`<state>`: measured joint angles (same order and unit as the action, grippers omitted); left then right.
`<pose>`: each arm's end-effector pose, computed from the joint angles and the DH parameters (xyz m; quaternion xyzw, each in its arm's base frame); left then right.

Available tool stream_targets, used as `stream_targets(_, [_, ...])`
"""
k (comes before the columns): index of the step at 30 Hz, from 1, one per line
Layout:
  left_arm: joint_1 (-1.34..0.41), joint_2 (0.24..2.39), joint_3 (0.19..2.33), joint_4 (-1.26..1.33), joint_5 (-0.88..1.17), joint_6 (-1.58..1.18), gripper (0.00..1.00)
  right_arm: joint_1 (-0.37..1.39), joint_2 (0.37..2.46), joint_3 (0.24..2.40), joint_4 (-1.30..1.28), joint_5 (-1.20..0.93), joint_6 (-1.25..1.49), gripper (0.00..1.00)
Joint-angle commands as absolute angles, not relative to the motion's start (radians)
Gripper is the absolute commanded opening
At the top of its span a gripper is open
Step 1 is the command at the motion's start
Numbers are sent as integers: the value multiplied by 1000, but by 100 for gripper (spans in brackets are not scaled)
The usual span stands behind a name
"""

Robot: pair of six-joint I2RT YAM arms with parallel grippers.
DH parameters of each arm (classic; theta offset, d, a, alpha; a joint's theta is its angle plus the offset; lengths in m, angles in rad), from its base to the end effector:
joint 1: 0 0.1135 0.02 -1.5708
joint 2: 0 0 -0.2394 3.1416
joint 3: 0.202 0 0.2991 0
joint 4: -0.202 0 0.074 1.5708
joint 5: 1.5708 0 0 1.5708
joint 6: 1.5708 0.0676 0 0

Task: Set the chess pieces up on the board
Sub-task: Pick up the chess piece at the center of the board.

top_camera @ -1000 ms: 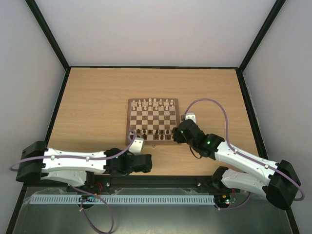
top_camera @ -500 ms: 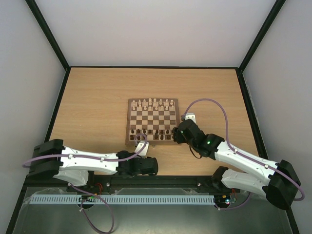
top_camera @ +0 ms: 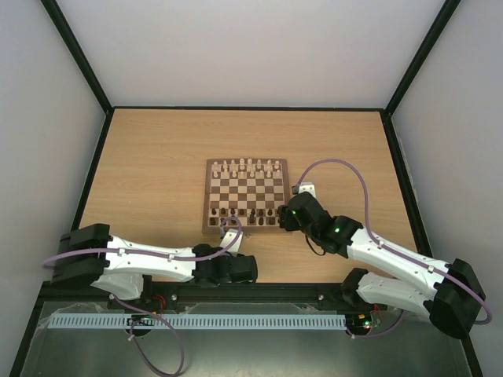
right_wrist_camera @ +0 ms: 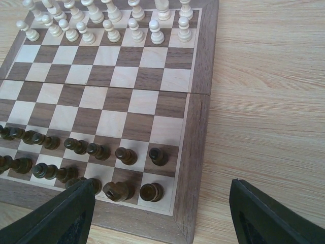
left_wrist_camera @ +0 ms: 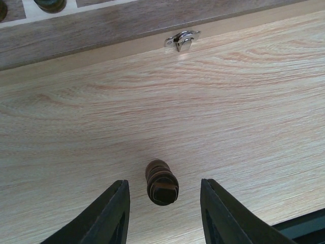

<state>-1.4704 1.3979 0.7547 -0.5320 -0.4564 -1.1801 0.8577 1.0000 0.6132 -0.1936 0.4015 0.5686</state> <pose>0.0598 -0.2967 0.0973 0.0942 0.9515 -0.1318 0.2617 0.2153 0.2085 0.1853 -0.0304 0.8669 0.1720 0.4670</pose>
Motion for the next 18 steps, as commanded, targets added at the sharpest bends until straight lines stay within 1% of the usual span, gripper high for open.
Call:
stream_targets(1, [-1480, 1420, 775, -537, -477, -1192, 41, 856, 988, 609, -189, 407, 566, 73])
stream_targets(5, [-1479, 1425, 780, -537, -480, -1193, 40, 856, 987, 608, -190, 406, 566, 73])
stream_targets(11, [-1475, 1433, 778, -537, -476, -1192, 25, 856, 986, 608, -190, 403, 566, 73])
stream_targets(18, [-1470, 1449, 778, -534, -471, -1190, 11, 856, 983, 607, -189, 397, 564, 73])
